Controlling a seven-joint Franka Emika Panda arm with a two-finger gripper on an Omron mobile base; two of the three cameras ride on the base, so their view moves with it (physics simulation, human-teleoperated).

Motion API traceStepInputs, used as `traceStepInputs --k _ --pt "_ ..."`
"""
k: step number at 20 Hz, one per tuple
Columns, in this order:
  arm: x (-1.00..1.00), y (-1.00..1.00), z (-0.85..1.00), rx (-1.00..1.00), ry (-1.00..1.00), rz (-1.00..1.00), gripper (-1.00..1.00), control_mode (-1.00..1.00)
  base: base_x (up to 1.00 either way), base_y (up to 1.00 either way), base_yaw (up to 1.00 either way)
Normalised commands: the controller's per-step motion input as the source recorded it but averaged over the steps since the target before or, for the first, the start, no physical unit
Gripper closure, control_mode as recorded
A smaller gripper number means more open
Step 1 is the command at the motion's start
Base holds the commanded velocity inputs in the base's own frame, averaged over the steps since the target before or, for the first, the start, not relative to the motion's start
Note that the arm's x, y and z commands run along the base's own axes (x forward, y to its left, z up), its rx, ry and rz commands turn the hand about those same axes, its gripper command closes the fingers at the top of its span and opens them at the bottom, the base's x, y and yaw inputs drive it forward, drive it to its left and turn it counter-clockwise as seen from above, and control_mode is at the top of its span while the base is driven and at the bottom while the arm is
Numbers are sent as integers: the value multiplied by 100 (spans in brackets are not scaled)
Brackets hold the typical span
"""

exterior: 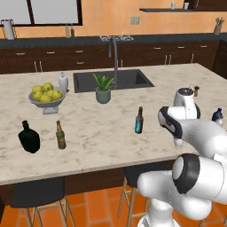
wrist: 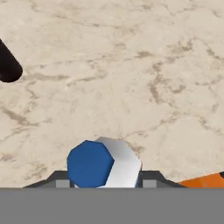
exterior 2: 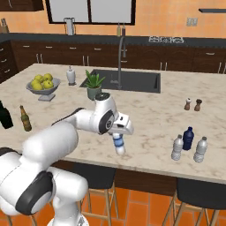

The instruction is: Move the plastic bottles in the middle to the plastics group, and the glass bottles in the middle to the glass group.

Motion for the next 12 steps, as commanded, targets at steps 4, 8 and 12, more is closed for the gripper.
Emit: traceStepInputs --k 4,8,12 --pt "7 -97 9 5 0 -11 100 -100 0 0 0" --pt "4 -89 0 6 -2 -19 100 -100 0 0 0" --pt "6 -73 0 0 -8 -36 100 -100 0 0 0"
